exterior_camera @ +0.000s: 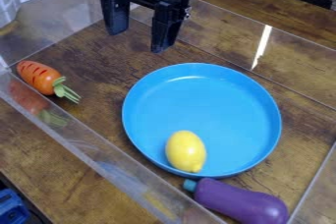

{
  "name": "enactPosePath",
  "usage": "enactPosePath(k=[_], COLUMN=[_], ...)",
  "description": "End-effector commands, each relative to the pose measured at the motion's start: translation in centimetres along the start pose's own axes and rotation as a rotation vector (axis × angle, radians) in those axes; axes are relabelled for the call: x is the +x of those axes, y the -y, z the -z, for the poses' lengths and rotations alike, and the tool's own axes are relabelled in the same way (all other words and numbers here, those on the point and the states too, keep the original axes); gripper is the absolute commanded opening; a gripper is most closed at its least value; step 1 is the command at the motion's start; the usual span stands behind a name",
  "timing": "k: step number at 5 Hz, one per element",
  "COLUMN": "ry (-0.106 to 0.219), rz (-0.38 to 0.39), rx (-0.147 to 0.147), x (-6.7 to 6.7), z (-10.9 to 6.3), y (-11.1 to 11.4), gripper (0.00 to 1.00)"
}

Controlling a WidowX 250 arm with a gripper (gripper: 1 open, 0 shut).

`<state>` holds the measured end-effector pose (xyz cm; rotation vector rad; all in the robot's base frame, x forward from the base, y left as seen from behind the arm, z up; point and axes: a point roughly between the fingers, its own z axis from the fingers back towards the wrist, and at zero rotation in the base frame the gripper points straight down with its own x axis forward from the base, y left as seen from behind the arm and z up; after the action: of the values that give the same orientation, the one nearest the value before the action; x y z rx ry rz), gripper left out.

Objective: Remove the purple eggplant from the blue tray and put it on the table

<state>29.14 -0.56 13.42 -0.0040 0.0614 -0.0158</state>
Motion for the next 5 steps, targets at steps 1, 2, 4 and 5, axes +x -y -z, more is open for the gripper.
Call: enactPosePath(k=[1,2,4,5], ry=[-0.004,-0.009,-0.037,-0.049], rz=[0.017,0.039,0.055,0.018], rx=[0.001,0.010,0.033,0.019], x=[0.5,1.4,0.2,0.1], z=[-0.1,-0.5,-2.0,-0.8], y=[0.3,0.3,-3.2,-3.6], gripper=[1.00,1.00,1.00,1.00])
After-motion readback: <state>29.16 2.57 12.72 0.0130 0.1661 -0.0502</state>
